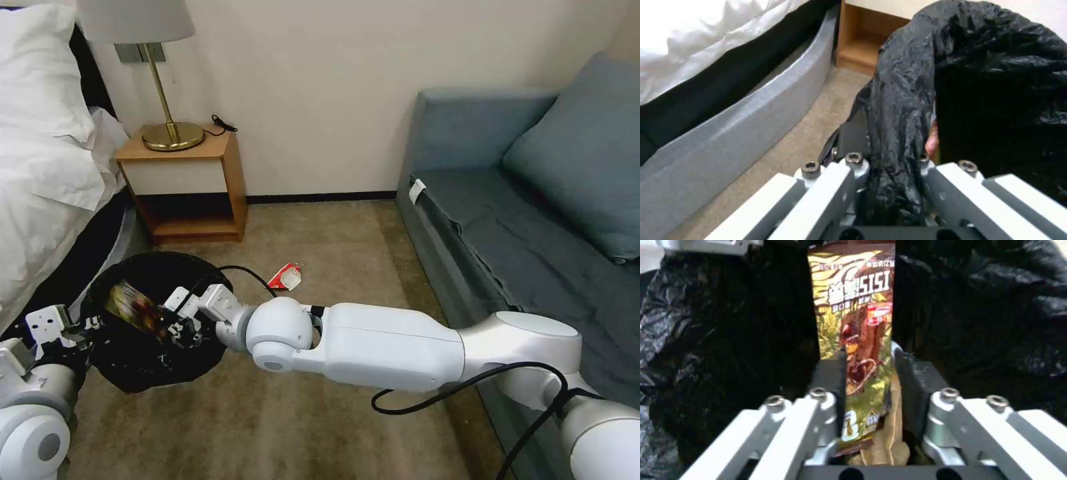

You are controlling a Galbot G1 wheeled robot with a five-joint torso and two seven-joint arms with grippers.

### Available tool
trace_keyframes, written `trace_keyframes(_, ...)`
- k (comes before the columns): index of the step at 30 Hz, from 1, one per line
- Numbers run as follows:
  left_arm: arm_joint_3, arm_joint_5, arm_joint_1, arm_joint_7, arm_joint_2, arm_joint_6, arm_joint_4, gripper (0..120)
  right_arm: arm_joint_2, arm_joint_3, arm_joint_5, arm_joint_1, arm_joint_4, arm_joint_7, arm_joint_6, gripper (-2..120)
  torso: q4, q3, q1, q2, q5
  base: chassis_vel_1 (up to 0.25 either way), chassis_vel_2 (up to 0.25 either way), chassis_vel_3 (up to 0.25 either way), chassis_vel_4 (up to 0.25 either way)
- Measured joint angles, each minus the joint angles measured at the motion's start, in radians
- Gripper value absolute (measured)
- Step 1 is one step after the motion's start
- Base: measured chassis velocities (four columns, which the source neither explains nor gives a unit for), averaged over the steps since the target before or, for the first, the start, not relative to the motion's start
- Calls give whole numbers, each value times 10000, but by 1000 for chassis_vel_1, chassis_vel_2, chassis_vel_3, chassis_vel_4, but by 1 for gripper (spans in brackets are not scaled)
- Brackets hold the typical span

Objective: Pick up the trash bin, then pick up the garbage on the floor and place it into the trash bin.

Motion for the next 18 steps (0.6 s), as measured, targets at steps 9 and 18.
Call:
trace_keyframes(9,-313,310,62,-23,-23,0,300,4,-163,685,178,-226,555,304,195,65,1,0,0,1,0,0,0,0,0)
trace_keyframes(18,-1115,474,82,-79,-595,0,742,4,-1430,2481,21,-1259,1253,142,1395,99,4,-1,0,3,2,0,0,0,0)
